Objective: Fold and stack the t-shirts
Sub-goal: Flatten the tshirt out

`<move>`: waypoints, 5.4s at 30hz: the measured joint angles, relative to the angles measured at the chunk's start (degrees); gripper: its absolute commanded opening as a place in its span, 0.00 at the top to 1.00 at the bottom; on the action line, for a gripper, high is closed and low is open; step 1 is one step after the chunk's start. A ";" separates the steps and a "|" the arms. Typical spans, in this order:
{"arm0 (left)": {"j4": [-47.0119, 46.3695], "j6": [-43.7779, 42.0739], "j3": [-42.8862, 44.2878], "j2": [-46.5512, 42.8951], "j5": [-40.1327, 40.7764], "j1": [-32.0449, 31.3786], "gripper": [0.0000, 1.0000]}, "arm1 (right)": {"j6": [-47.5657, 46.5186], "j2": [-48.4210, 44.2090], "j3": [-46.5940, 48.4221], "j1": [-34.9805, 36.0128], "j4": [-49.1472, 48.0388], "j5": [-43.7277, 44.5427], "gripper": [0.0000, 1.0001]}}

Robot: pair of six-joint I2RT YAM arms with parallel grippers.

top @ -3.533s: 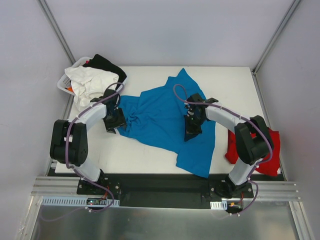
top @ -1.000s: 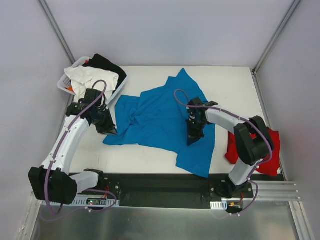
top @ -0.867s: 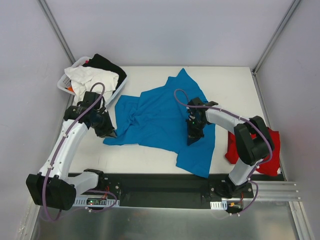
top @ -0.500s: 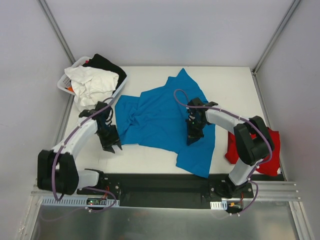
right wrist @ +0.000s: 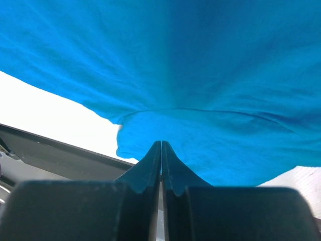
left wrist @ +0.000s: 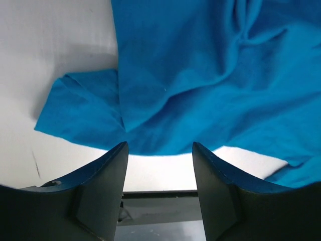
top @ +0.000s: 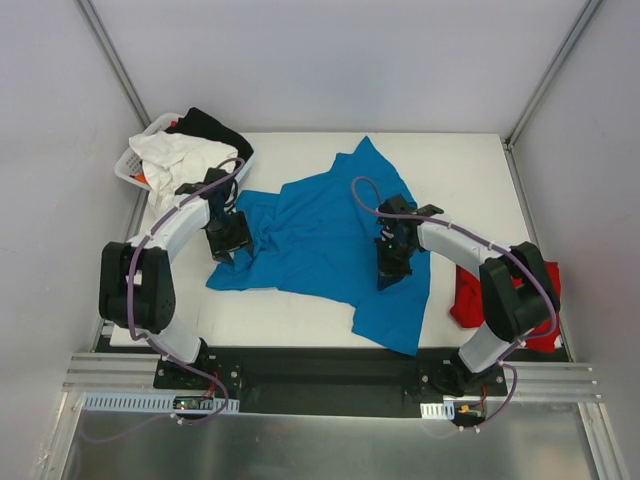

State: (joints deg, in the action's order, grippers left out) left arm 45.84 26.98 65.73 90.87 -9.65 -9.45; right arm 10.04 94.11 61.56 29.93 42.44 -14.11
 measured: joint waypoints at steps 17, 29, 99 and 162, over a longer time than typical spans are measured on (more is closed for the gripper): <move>-3.15 -0.15 20.02 16.41 4.09 -0.22 0.55 | 0.07 1.01 0.28 0.83 0.33 0.28 0.99; -3.17 -1.46 27.96 25.03 11.50 -0.61 0.55 | 0.52 1.38 1.38 2.93 0.35 0.26 0.99; -9.53 -13.94 9.42 6.80 7.02 4.52 1.00 | 0.39 -2.10 0.24 3.39 3.76 4.20 0.99; -2.29 -6.99 38.91 32.98 9.99 -0.70 0.59 | 0.37 -7.50 -2.49 4.09 5.09 6.51 0.99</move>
State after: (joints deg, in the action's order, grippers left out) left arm 43.55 19.99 104.64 123.85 0.34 -10.15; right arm 10.41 86.61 59.07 34.02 47.53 -7.60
